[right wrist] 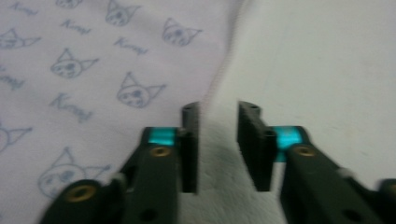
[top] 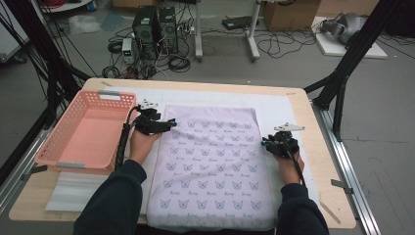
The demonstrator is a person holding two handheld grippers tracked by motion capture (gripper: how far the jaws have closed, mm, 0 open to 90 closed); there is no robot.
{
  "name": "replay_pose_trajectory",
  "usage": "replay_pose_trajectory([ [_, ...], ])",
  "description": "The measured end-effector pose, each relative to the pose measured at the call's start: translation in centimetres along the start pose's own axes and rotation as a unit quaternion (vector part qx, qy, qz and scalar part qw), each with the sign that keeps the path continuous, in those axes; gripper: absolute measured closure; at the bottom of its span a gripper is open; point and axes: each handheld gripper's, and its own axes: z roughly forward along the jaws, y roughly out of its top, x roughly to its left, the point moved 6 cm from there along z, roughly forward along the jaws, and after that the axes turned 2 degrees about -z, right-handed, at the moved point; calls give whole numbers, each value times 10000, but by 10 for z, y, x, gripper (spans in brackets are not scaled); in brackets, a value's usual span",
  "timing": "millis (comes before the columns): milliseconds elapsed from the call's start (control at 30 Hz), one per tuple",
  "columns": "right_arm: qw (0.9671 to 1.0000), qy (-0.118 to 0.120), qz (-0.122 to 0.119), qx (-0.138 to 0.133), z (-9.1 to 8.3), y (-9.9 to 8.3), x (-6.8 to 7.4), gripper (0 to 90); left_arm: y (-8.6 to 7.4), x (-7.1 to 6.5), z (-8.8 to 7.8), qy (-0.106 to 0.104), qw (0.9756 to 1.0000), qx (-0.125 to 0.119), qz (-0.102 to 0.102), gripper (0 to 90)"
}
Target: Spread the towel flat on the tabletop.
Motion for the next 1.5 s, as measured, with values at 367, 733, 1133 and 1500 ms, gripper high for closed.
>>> replay_pose_trajectory([
  [367, 9949, 833, -182, -533, -57, -14, 9, 280, -12, -31, -46, -760, 9942, -702, 285, 196],
  [733, 9933, 586, -352, -933, -68, -11, 11, 192, -25, -38, -58, -922, 9889, -999, 602, 205],
  [1133, 9956, 468, -294, -760, -62, -14, 9, 173, -38, -41, -55, -842, 9915, -845, 527, 205],
  [1500, 9956, 543, -280, -711, -61, -16, 11, 173, -40, -41, -54, -827, 9928, -724, 472, 201],
])
